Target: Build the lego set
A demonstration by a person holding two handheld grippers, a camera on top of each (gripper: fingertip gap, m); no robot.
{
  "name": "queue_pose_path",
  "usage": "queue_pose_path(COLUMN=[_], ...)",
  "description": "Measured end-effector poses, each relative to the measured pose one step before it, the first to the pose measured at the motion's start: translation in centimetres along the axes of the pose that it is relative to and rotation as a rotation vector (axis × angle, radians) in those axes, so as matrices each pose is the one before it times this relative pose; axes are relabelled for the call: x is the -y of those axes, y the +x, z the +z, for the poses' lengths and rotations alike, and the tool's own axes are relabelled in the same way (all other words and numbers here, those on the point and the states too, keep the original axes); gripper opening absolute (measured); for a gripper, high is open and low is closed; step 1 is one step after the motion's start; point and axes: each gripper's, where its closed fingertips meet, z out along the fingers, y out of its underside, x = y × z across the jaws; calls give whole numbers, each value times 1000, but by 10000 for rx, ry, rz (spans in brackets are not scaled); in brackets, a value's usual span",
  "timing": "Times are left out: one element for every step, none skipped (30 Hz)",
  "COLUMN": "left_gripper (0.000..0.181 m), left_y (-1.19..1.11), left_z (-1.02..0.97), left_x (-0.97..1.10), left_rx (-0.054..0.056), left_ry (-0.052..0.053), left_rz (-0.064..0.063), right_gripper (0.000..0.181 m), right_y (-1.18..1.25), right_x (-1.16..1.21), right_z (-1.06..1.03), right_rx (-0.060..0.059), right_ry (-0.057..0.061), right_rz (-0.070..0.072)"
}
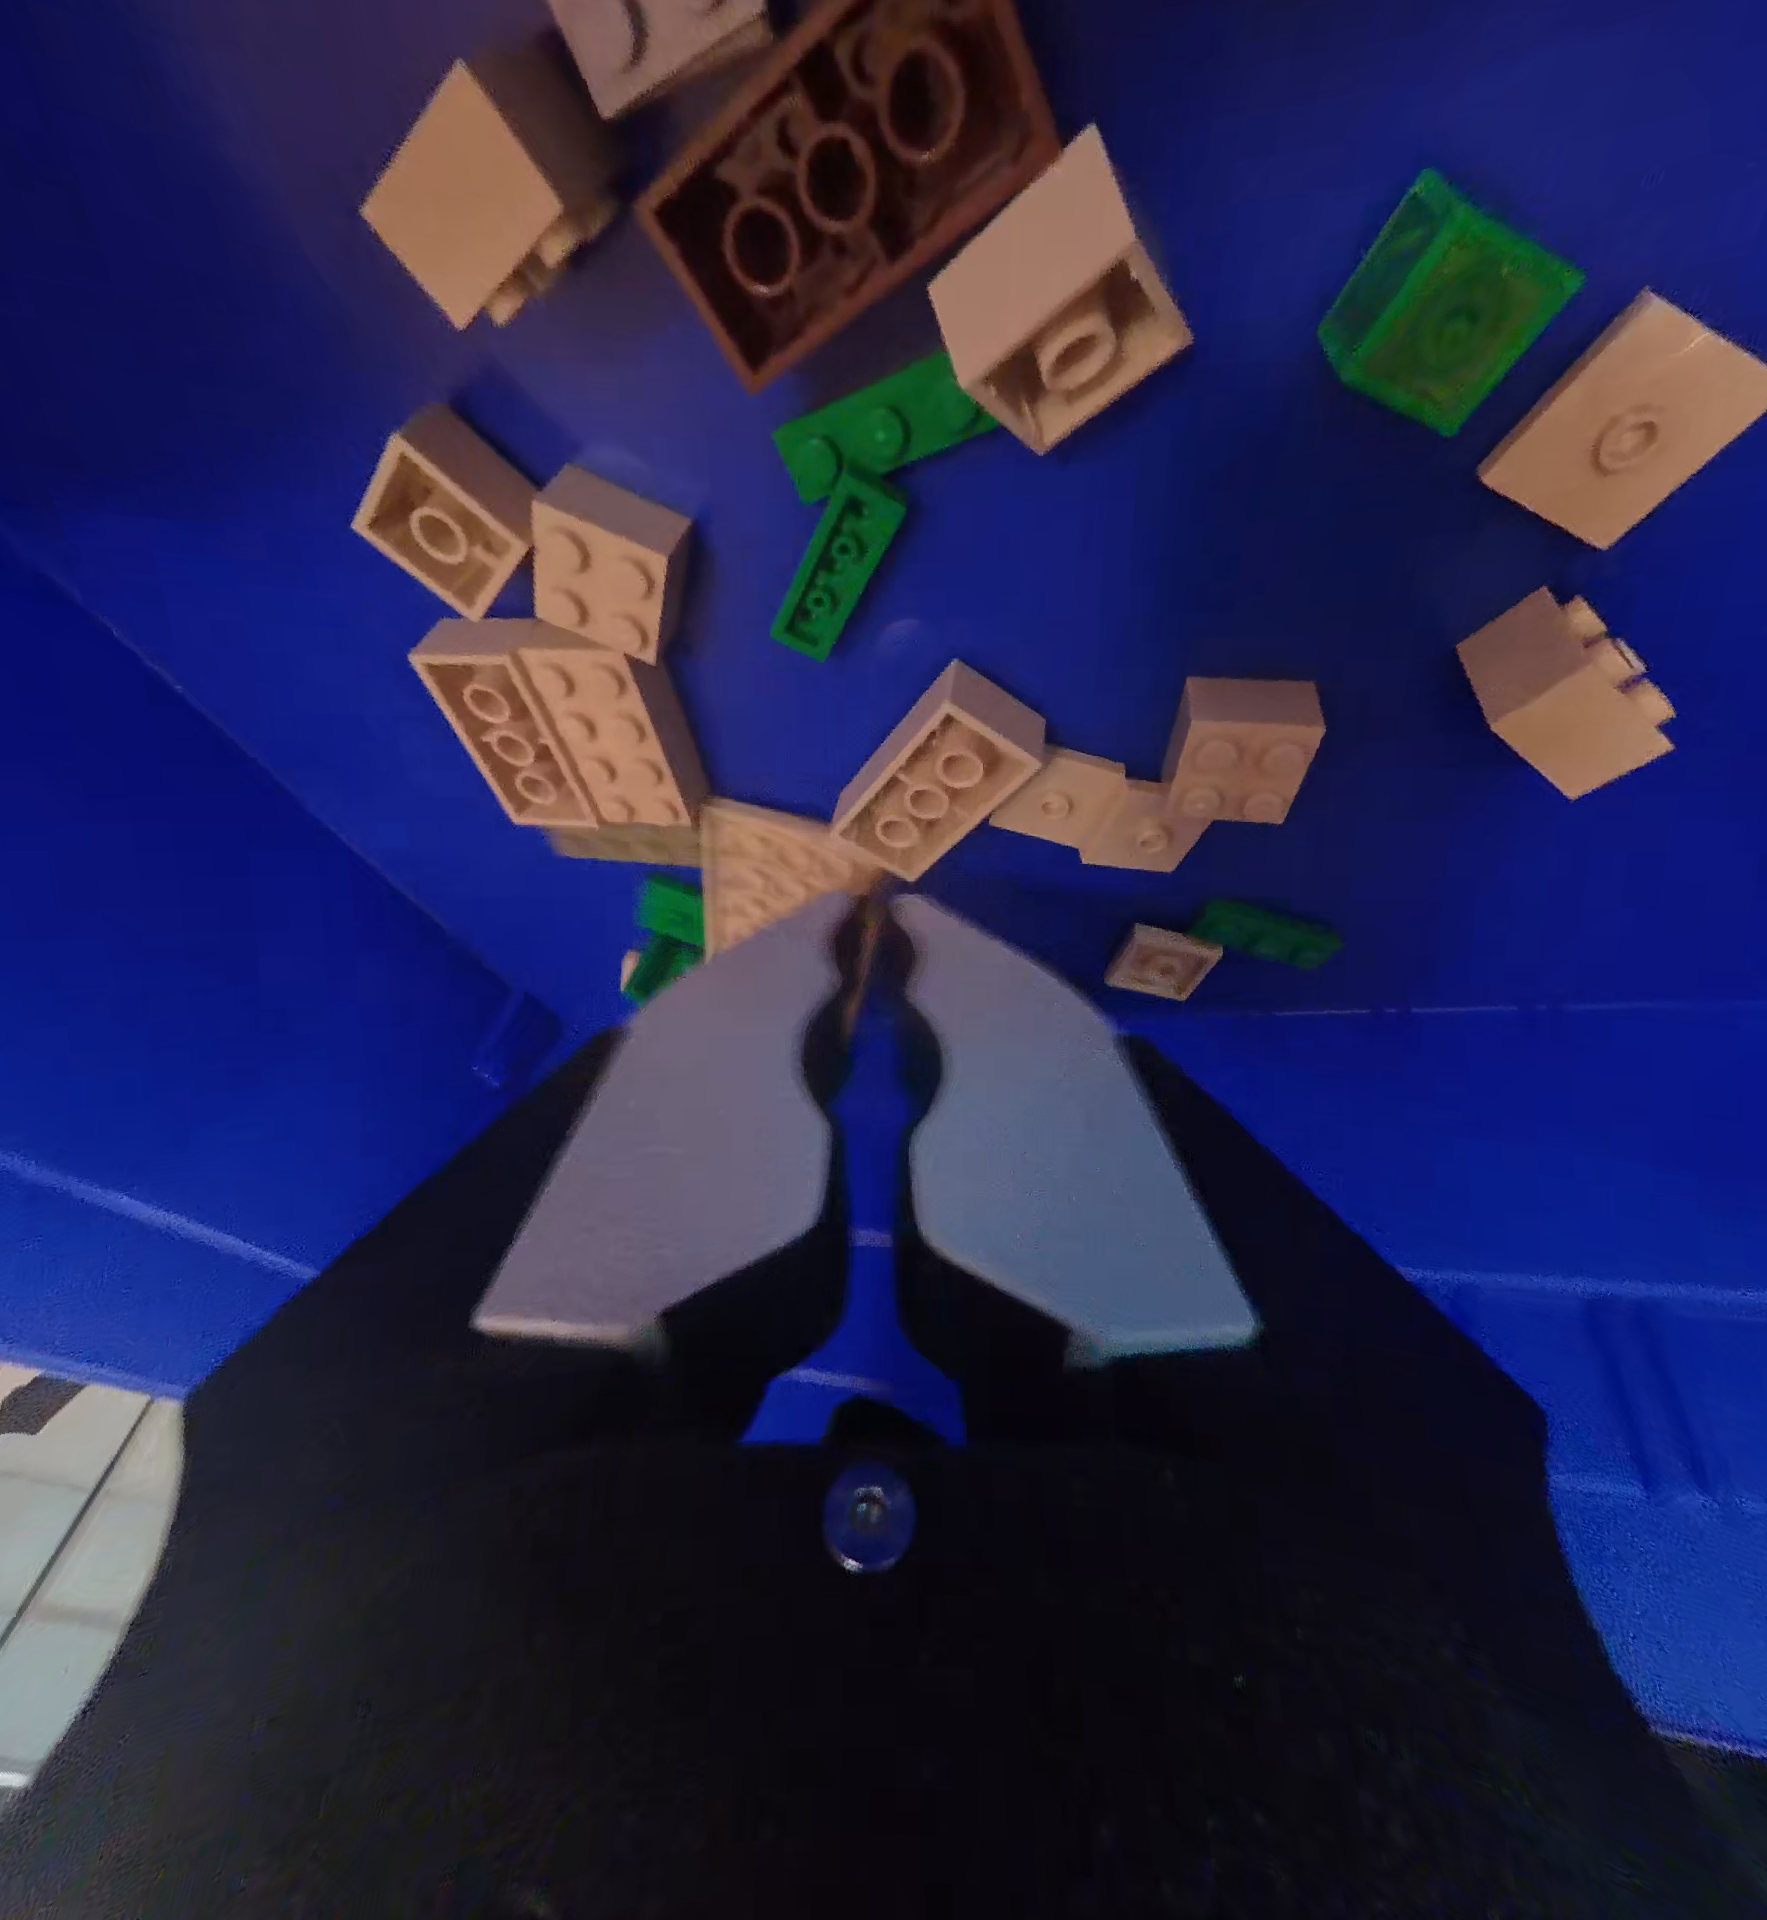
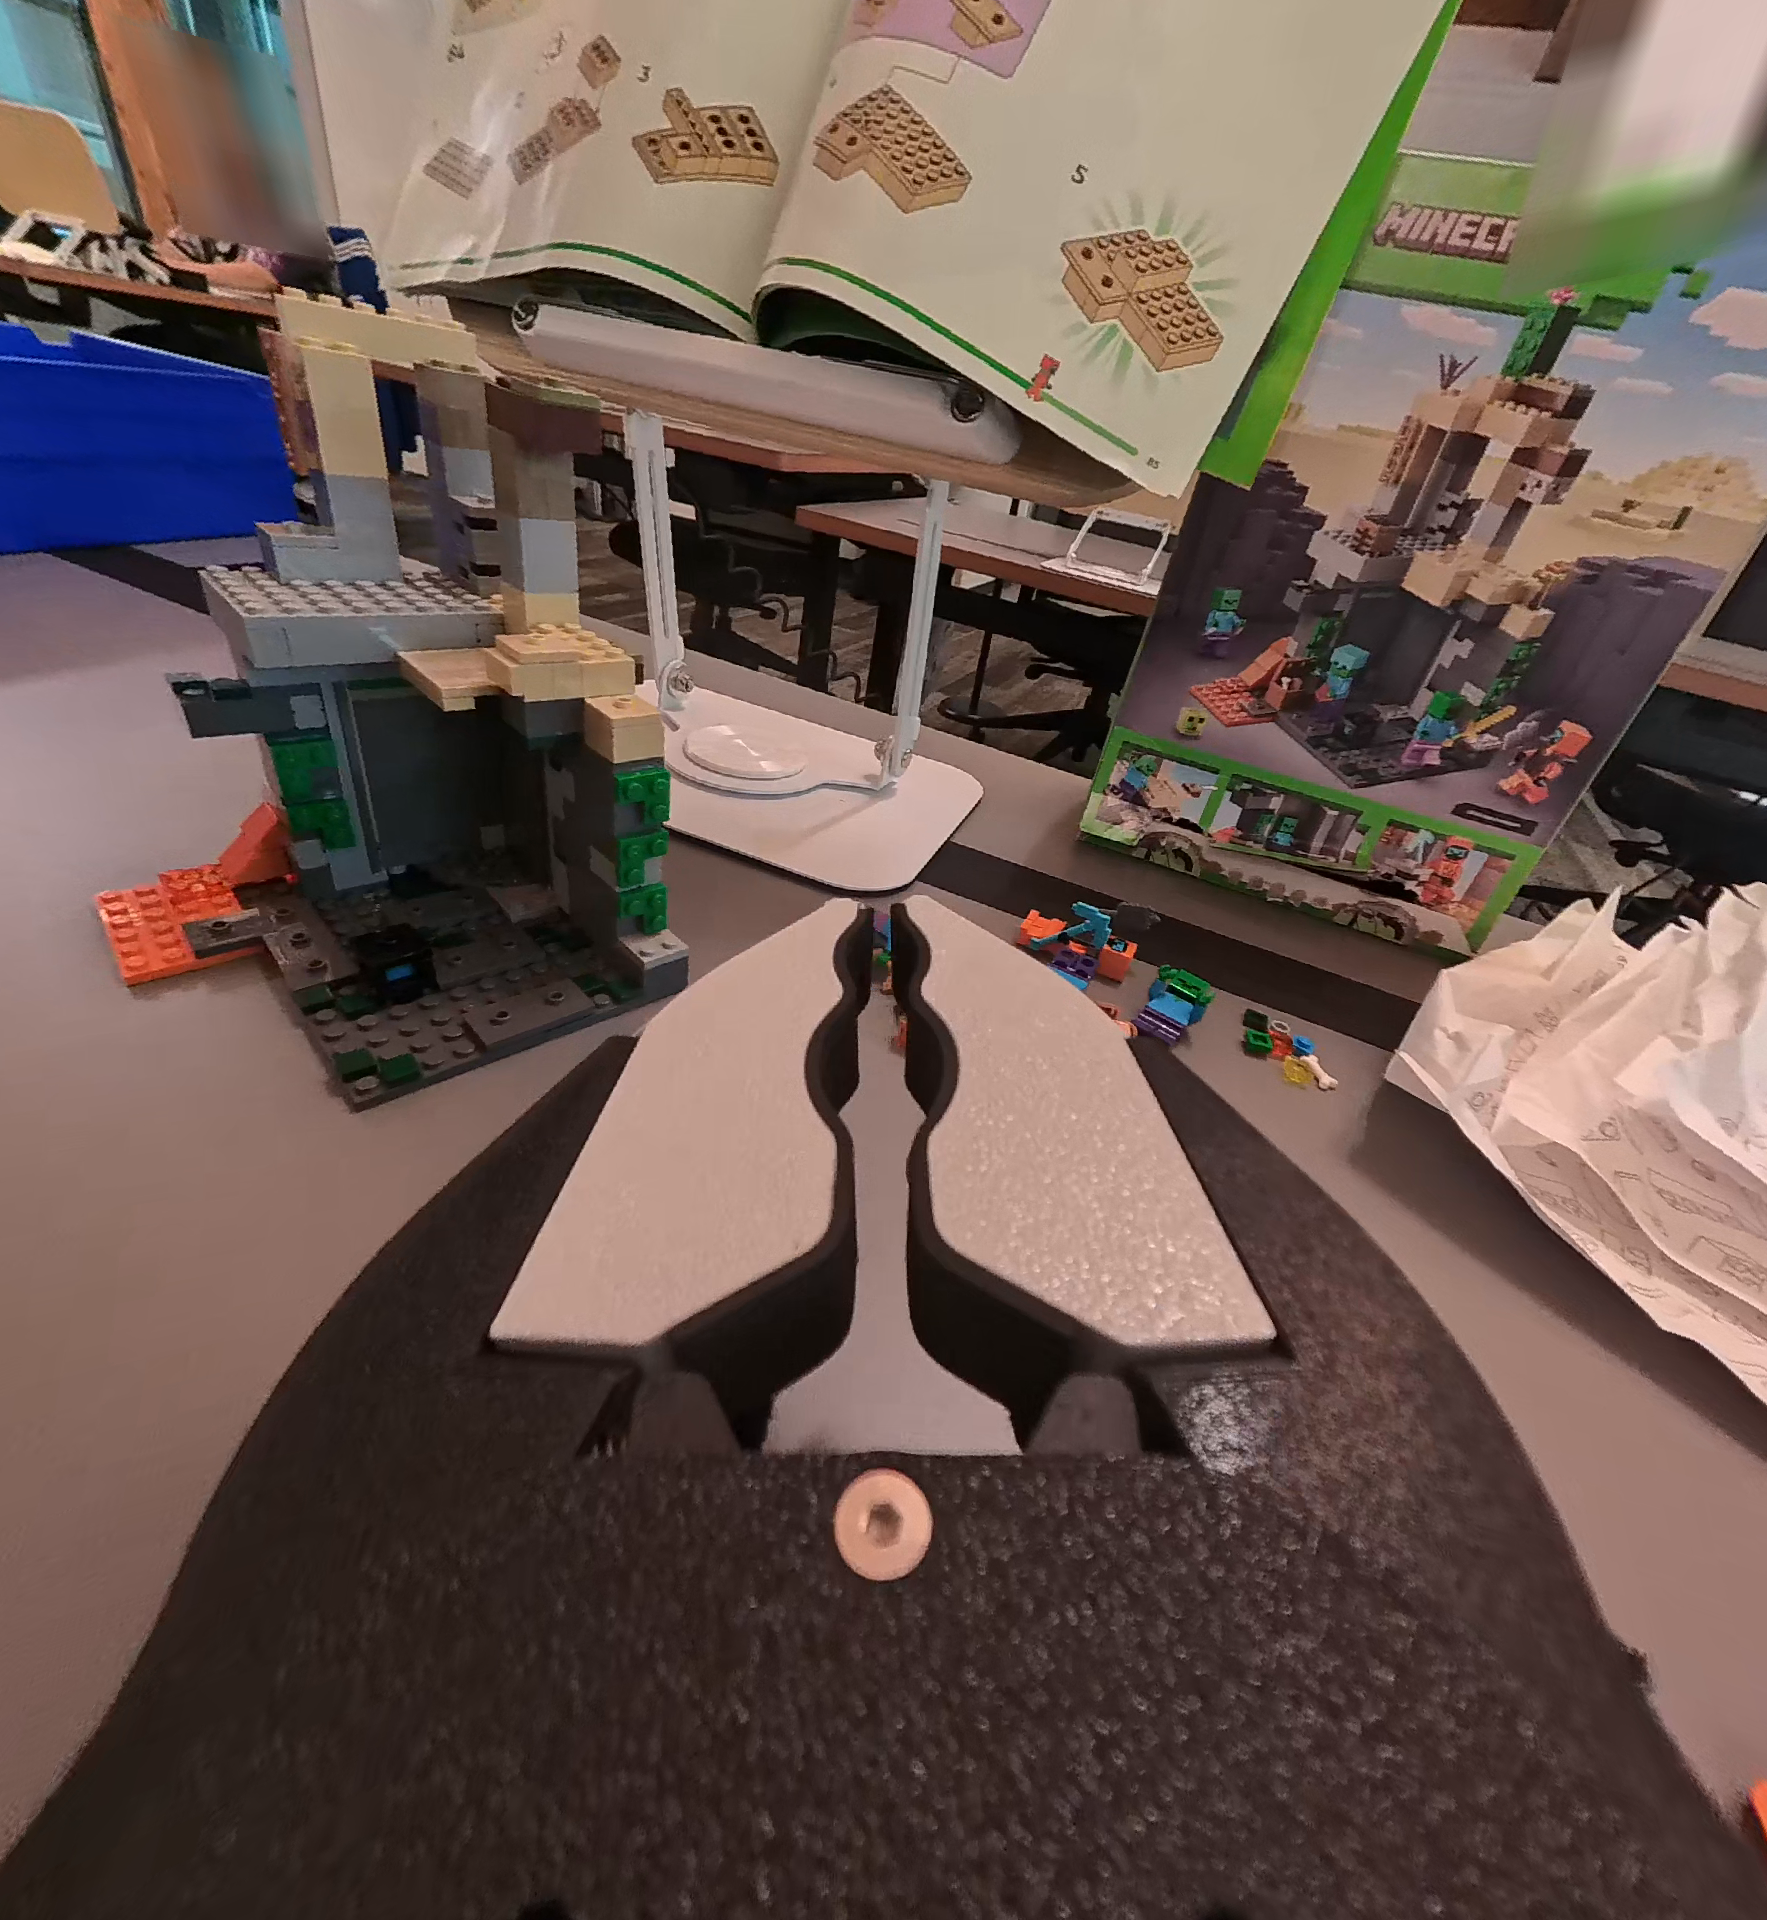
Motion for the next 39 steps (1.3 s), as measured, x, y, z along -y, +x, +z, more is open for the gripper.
queue_pose_path(left_gripper=[0, 0, 0, 0, 0, 0, 0, 0, 0, 0, 0, 0, 0, 0, 0, 0, 17, 23, 28, 30, 30, 31, 31, 31, 32, 33, 33, 34, 34, 34, 35, 37, 37, 37, 37, 37, 37, 37, 36], left_y=[-65, -195, -185, -108, -199, -155, -61, -168, -149, -49, -32, -1, -25, -133, 6, 71, 170, 137, 157, 83, 89, 98, 68, -4, -48, -29, -52, -81, -64, -52, -154, -114, -23, 5, 34, 16, -19, 74, 105], left_z=[-273, -372, -467, -478, -437, -411, -402, -361, -323, -299, -265, -217, -122, 3, 120, 258, 435, 520, 535, 508, 449, 394, 332, 301, 249, 207, 175, 171, 166, 121, 7, 25, 35, 25, 36, 32, 36, 46, 33], left_x=[25, -107, -53, 0, -51, -110, -150, -217, -237, -216, -140, -48, -22, 24, 122, 256, 272, 99, 78, 103, 102, 104, 103, 71, 58, 103, 128, 96, -12, -48, 26, 18, 0, 30, 34, 15, 27, 31, 20], left_rx=[101, 188, 196, 147, 189, 166, 98, 160, 147, 83, 55, 32, 48, 131, 45, -15, -106, -98, -117, -91, -132, -171, -152, -115, -85, -109, -93, -78, -71, -84, -30, -56, -103, -117, -140, -145, -137, -199, -229], left_ry=[147, 98, 176, 261, 226, 213, 193, 125, 81, 48, 58, 73, 38, -2, -4, 14, -23, -176, -167, -117, -82, -24, 11, 3, -6, 25, 30, -2, -63, -54, 25, 38, 32, 34, 25, 14, 1, -14, -26], left_rz=[-59, -115, -135, -165, -199, -161, -145, -131, -74, -51, -57, -52, -15, 68, 129, 98, 93, 102, 156, 137, 93, 67, 72, 87, 102, 100, 83, 88, 108, 113, 72, 41, 57, 55, 38, 34, 44, 48, 43], right_gripper=[3, 3, 3, 3, 3, 3, 3, 3, 2, 2, 2, 2, 2, 2, 2, 2, 2, 2, 2, 2, 2, 2, 3, 3, 3, 3, 3, 3, 4, 4, 4, 4, 5, 5, 5, 5, 5, 5, 5], right_y=[-61, -61, -48, -33, -27, -27, -36, -56, -54, -35, -64, -40, -36, -40, -17, 1, 2, -6, -7, -4, 9, -2, -7, -14, -11, -4, -3, -55, -79, -87, -97, -92, -88, -83, -64, -66, -60, -67, -77], right_x=[4, 8, 6, -9, -7, 1, 17, 12, 23, 15, -6, 10, 8, -8, -7, -14, -9, 7, 19, 14, -2, -13, -22, -24, -27, -27, -12, -17, 13, 19, 17, 5, -9, -43, -47, -46, -37, -43, -44], right_z=[-22, -11, 0, 13, 10, 1, -8, -22, -12, -8, 13, 1, 10, 8, 6, 15, 4, -5, -20, -14, 3, 1, 19, 22, 29, 16, 18, 15, -5, -13, -12, 0, 19, 38, 43, 47, 46, 47, 38], right_rx=[21, 25, 22, 22, 18, 21, 23, 30, 20, 11, 21, 15, 9, 14, 5, 2, 3, 2, 1, 2, 2, 4, 11, 12, 14, 9, 9, 36, 55, 56, 51, 45, 41, 28, 15, 7, 10, 9, 11], right_ry=[4, 8, 0, -9, -6, 1, 12, 14, 13, 7, -2, -3, 2, -3, -8, -10, -6, 5, 14, 11, 1, -10, -16, -19, -21, -20, -16, -7, 8, 19, 13, 3, -10, -32, -44, -38, -30, -37, -39], right_rz=[-28, -28, -22, -8, 1, -2, -8, -10, -14, -16, -5, 1, -8, -14, -8, 0, 0, -4, -5, -2, 3, 4, 2, 0, -1, 3, 4, -6, -17, -25, -34, -44, -48, -48, -51, -55, -59, -58, -56])
